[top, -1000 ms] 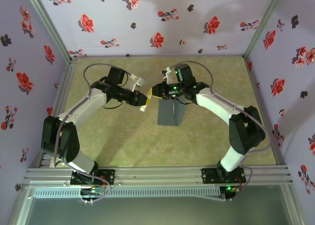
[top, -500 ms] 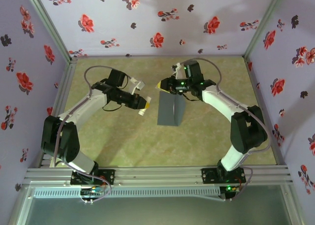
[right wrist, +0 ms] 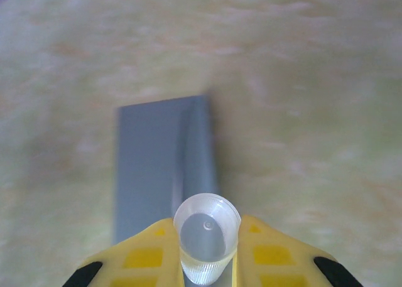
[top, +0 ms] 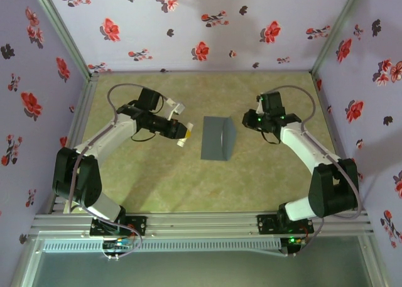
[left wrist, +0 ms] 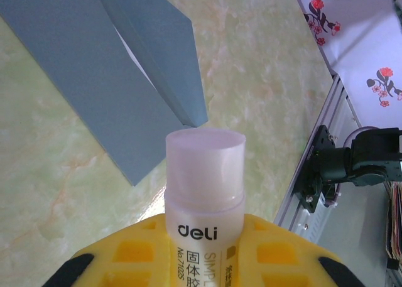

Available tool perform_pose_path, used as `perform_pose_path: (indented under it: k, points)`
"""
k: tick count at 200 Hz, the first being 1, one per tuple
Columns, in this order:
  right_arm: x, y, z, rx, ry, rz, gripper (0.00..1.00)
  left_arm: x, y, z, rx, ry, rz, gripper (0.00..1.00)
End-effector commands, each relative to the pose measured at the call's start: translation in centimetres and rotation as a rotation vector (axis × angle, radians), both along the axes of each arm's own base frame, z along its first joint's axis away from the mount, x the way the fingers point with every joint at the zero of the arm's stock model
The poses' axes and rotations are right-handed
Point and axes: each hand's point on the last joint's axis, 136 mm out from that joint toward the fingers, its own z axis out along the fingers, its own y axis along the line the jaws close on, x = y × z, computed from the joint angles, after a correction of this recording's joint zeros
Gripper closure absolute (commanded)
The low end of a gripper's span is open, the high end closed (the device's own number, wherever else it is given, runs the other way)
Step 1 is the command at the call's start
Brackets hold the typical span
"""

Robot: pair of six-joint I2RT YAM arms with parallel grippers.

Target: Place the letter into the envelope and seal it

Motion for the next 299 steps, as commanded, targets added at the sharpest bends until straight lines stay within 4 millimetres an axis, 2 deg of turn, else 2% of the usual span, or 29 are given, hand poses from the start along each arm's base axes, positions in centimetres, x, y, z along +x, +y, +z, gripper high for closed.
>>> perform_pose_path:
  k: [1, 45, 94, 124, 196, 258, 299]
  points:
    - [-0.3, -5.0, -2.7, -0.218, 0.007, -0.131, 0.81, 0.4, -0.4, -0.1, -0.021, -0.016, -0.012, 1.00]
    - [-0.2, -8.6, -5.6, -0.346, -0.013, -0.259, 0.79, 1.0, -0.4, -0.2, -0.036, -0.019, 0.014, 1.00]
    - [-0.5, -11.2, -6.9, -0.402, -0.024, -0.417, 0.79, 1.3, -0.1, -0.4, -0.041, -0.021, 0.031, 1.00]
    - [-1.0, -11.6, -8.6, -0.393, -0.012, -0.465, 0.79, 1.4, 0.1, -0.8, -0.041, -0.010, 0.043, 1.00]
    - [-1.6, -12.0, -10.8, -0.385, 0.005, -0.510, 0.75, 2.2, 0.2, -1.6, -0.056, 0.002, 0.080, 1.00]
    - [-1.5, -11.8, -10.8, -0.377, 0.000, -0.501, 0.64, 2.6, 0.2, -1.8, -0.070, 0.008, 0.104, 1.00]
    - [-1.5, -11.7, -10.7, -0.367, -0.008, -0.498, 0.62, 2.8, 0.1, -1.8, -0.072, 0.011, 0.108, 1.00]
